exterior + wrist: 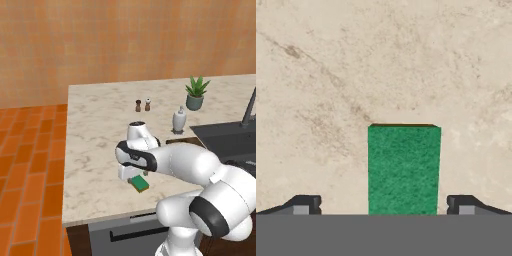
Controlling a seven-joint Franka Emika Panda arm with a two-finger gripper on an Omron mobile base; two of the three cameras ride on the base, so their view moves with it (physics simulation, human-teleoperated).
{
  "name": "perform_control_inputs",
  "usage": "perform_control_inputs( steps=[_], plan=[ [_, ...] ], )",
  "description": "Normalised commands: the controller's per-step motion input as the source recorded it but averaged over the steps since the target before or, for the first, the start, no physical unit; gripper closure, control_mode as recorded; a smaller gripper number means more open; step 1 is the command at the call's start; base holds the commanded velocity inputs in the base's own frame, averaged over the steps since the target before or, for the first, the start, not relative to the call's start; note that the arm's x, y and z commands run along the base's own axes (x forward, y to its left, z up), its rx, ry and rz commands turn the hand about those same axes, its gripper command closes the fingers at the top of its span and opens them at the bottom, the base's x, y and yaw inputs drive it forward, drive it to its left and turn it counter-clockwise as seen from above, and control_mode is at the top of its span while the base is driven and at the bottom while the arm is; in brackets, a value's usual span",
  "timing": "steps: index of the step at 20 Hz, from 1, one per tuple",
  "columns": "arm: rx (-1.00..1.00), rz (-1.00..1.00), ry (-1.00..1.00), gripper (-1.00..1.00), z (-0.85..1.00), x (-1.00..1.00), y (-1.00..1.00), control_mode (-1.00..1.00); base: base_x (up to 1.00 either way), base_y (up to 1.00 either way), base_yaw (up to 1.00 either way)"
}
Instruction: Pick up the sponge from the counter and clean the cutting board by briefly scrubbing or pressing down on the cutting board. Once finished, release the sponge.
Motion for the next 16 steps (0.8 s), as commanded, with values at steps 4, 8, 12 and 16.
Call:
perform_control_inputs(
  steps=[4,8,12,16],
  plan=[
    [0.0,0.0,0.02,-1.0,-0.19,0.1,0.0,-1.0,0.0,0.0,0.0],
    [0.0,0.0,0.02,-1.0,-0.2,0.08,0.0,-1.0,0.0,0.0,0.0],
    [0.0,0.0,0.01,-1.0,-0.2,0.09,0.0,-1.0,0.0,0.0,0.0],
    [0.0,0.0,0.0,-1.0,-0.19,0.1,0.0,-1.0,0.0,0.0,0.0]
  ],
)
